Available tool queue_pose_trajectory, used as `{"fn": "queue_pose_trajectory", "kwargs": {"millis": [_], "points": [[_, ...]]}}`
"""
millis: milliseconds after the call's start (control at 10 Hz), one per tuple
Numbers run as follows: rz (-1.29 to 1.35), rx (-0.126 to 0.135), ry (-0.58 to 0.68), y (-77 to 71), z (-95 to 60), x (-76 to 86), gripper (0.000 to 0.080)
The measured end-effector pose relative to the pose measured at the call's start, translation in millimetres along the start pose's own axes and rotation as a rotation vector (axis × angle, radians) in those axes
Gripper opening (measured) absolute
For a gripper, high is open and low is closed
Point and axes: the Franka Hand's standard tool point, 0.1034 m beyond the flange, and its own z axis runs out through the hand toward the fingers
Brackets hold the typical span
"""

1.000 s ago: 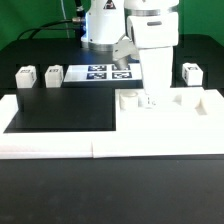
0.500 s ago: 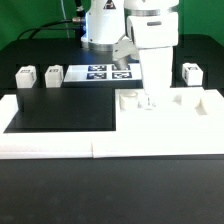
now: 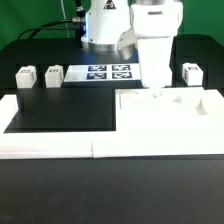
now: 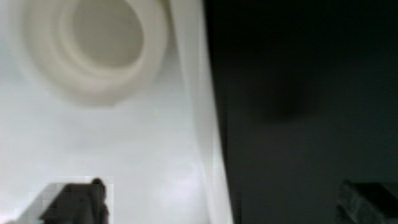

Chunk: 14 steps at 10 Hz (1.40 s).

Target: Assemble square table

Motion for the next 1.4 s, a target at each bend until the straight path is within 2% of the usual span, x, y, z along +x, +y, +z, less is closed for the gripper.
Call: {"fn": "queue_pose_trajectory", "kwargs": {"millis": [200, 400, 600, 1100, 1200, 1300, 1400], "points": [[0.162, -0.007, -0.009, -10.0, -15.8, 15.6, 0.0649], [0.448, -0.007, -0.015, -22.0, -21.0, 40.4, 0.0649], [0.689, -0.006, -0.010, -30.0, -21.2, 58.3, 0.0649], [0.999, 0.000, 0.006, -30.7, -20.0, 61.3, 0.0649], [1.151, 0.017, 0.003, -40.5, -16.0, 67.2, 0.0649], [1.200, 0.028, -0.012, -52.7, -10.6, 70.2, 0.0649], [1.192, 0.034, -0.025, -56.9, -8.4, 69.1, 0.0649]]}}
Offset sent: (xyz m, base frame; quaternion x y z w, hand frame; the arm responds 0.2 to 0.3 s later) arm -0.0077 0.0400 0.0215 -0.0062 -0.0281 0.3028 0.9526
